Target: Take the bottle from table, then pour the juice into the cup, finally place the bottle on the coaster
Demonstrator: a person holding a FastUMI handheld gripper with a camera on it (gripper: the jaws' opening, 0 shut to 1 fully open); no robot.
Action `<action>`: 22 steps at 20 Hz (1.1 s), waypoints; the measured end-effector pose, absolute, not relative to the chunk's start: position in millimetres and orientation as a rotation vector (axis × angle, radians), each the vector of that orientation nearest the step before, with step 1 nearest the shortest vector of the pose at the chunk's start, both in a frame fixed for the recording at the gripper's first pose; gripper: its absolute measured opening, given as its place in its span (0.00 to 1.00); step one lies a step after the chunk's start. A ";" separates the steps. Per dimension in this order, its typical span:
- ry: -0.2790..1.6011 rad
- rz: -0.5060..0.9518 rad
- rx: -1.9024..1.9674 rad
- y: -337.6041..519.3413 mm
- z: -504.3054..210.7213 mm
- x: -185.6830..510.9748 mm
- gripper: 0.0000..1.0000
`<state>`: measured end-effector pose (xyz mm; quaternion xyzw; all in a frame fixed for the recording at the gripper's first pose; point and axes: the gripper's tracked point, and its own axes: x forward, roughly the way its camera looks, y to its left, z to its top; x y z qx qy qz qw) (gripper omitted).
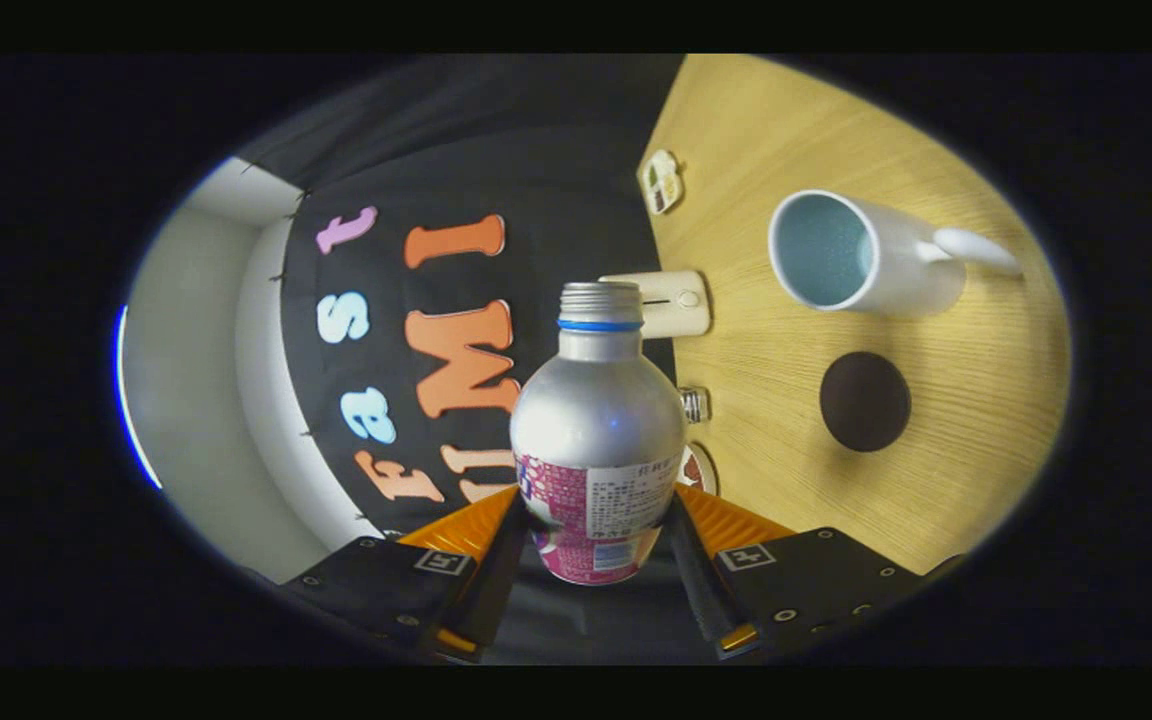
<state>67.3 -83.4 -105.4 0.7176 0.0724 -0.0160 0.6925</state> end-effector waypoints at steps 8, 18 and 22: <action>0.167 0.145 1.135 -32.4 -63.6 45.5 0.74; 0.205 0.191 0.547 7.2 -88.6 28.6 0.75; 0.236 0.197 0.349 19.7 -113.3 27.7 0.75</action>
